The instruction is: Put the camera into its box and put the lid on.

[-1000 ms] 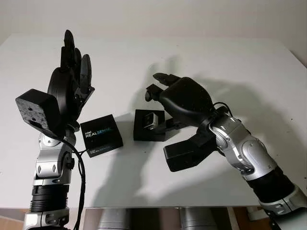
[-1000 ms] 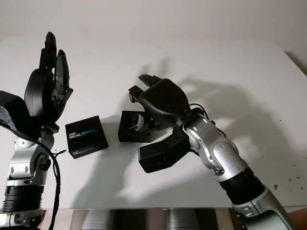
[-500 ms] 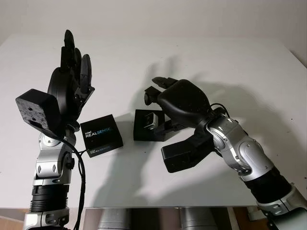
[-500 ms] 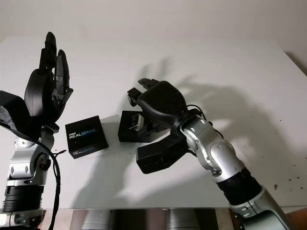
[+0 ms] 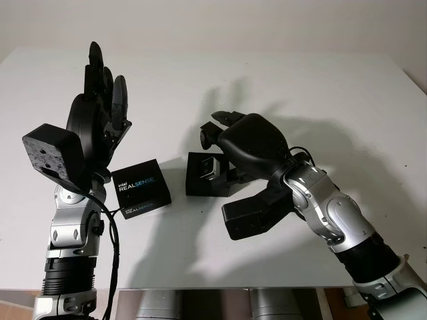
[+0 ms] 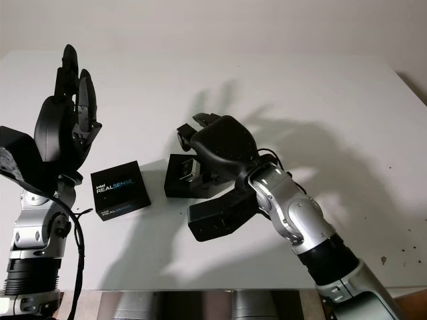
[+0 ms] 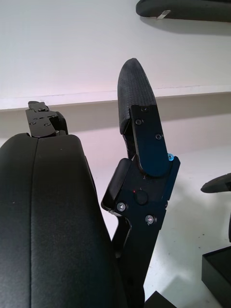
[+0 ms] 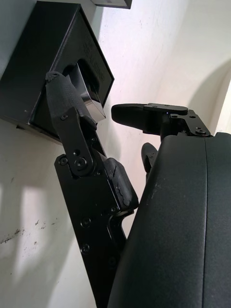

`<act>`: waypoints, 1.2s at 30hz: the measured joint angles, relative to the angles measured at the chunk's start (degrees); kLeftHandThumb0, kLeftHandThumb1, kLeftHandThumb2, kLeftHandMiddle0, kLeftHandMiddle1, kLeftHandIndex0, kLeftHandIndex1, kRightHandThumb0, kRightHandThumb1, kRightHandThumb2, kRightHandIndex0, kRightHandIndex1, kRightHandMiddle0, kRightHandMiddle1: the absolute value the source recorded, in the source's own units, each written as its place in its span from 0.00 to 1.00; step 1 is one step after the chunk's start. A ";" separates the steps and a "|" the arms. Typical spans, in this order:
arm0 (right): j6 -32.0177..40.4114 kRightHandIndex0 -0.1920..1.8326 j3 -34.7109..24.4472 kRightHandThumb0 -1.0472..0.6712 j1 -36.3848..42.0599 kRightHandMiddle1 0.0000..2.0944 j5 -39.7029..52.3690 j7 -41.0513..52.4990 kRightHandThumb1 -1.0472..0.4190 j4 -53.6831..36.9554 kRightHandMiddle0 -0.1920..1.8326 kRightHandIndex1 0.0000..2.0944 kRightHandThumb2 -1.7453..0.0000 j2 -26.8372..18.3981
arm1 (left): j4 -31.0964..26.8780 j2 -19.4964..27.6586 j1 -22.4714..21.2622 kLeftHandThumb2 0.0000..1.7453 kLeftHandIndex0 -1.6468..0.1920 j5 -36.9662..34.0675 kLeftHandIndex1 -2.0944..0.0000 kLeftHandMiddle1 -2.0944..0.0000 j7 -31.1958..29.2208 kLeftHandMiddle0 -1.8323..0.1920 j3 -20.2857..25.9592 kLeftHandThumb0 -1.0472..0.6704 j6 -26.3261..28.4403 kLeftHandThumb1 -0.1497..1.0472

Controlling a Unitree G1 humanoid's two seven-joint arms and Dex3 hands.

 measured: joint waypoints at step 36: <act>-1.05 0.41 1.04 0.36 -0.37 0.76 2.99 -5.07 0.02 5.58 0.26 0.08 0.97 1.17 | -0.73 -0.11 0.04 0.33 1.00 -0.05 1.00 1.00 0.29 1.00 0.04 0.19 -0.38 1.00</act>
